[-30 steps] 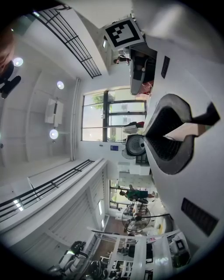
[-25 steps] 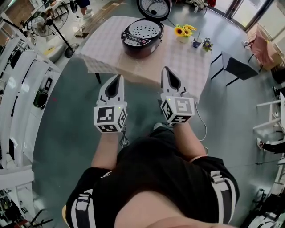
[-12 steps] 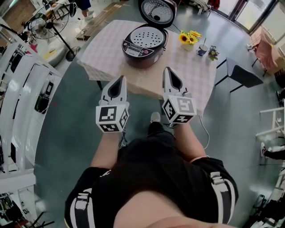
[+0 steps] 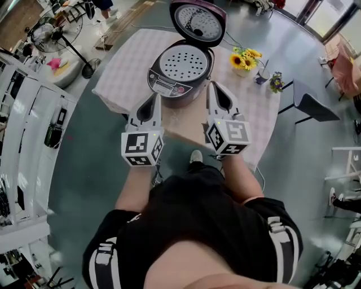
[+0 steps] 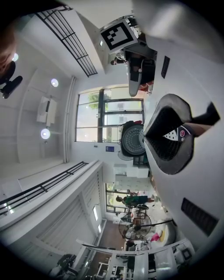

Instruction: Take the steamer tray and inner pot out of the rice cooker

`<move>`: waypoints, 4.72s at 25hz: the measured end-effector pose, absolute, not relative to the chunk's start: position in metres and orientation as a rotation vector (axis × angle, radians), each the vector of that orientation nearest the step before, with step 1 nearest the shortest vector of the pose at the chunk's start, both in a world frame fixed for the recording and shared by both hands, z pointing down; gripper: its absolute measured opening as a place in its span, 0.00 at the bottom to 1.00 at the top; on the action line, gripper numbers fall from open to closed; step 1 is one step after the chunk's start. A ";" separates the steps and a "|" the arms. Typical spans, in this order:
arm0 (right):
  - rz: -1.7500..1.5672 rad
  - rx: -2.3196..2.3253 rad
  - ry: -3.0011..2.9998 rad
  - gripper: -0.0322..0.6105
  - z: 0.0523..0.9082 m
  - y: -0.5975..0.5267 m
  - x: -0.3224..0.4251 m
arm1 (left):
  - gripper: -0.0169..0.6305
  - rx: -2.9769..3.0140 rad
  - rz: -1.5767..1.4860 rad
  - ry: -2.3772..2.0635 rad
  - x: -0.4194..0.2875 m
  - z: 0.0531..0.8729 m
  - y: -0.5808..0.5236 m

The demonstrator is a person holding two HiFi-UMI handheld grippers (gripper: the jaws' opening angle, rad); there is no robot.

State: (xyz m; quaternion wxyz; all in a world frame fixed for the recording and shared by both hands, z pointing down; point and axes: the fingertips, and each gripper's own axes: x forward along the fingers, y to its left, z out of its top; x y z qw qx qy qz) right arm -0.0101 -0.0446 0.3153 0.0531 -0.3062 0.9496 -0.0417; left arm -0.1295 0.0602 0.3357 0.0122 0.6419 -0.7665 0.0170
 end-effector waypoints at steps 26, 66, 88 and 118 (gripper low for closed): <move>-0.130 -1.070 2.882 0.05 0.323 -0.187 -0.033 | 0.03 2.113 0.109 -2.284 -0.166 0.328 -0.101; -0.084 -1.419 2.786 0.62 0.325 -0.226 -0.131 | 0.68 2.484 0.150 -1.703 -0.272 0.342 -0.198; -0.498 -1.560 3.148 0.62 0.427 -0.250 -0.147 | 0.68 2.230 0.642 -1.551 -0.292 0.433 -0.221; -0.872 -1.995 3.386 0.41 0.557 -0.287 -0.135 | 0.53 1.843 1.028 -1.333 -0.342 0.580 -0.260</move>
